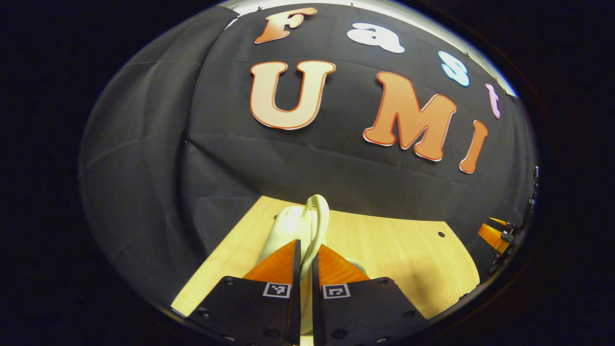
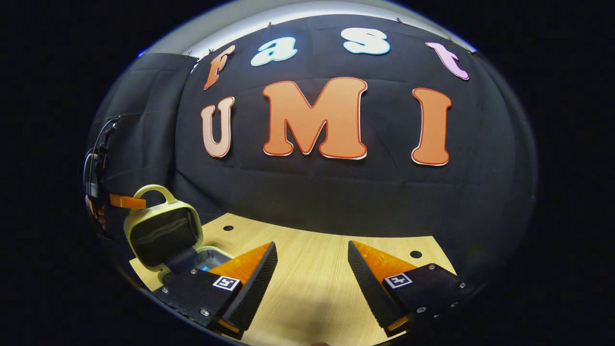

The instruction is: First open the suitcase, pack the skin care products into it, and then close the suitcase.

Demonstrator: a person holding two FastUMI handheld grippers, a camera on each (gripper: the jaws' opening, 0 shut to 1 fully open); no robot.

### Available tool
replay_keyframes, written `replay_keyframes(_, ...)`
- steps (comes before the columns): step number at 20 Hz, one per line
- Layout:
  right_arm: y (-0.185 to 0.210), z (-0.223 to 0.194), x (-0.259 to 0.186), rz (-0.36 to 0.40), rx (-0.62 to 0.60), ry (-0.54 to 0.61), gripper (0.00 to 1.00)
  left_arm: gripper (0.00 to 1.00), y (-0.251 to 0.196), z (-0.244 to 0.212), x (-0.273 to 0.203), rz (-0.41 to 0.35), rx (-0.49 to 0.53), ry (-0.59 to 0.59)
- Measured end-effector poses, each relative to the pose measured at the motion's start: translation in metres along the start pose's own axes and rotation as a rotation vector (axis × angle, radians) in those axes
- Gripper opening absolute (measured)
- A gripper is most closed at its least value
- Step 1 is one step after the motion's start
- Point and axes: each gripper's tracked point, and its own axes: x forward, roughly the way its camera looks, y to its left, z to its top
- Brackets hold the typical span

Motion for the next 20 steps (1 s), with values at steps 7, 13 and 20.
replay_keyframes(7, -0.028, -0.013, -0.017, -0.018, 0.006, 0.009, 0.94, 0.10, -0.082, -0.042, 0.013, -0.106, -0.013, 0.064)
replay_keyframes(13, -0.051, -0.020, -0.027, -0.050, 0.019, 0.015, 0.94, 0.10, -0.140, -0.098, 0.035, -0.190, 0.123, 0.181)
replay_keyframes(20, -0.065, -0.032, -0.039, -0.075, 0.006, 0.032, 0.94, 0.10, -0.160, -0.154, 0.048, -0.176, 0.344, 0.258)
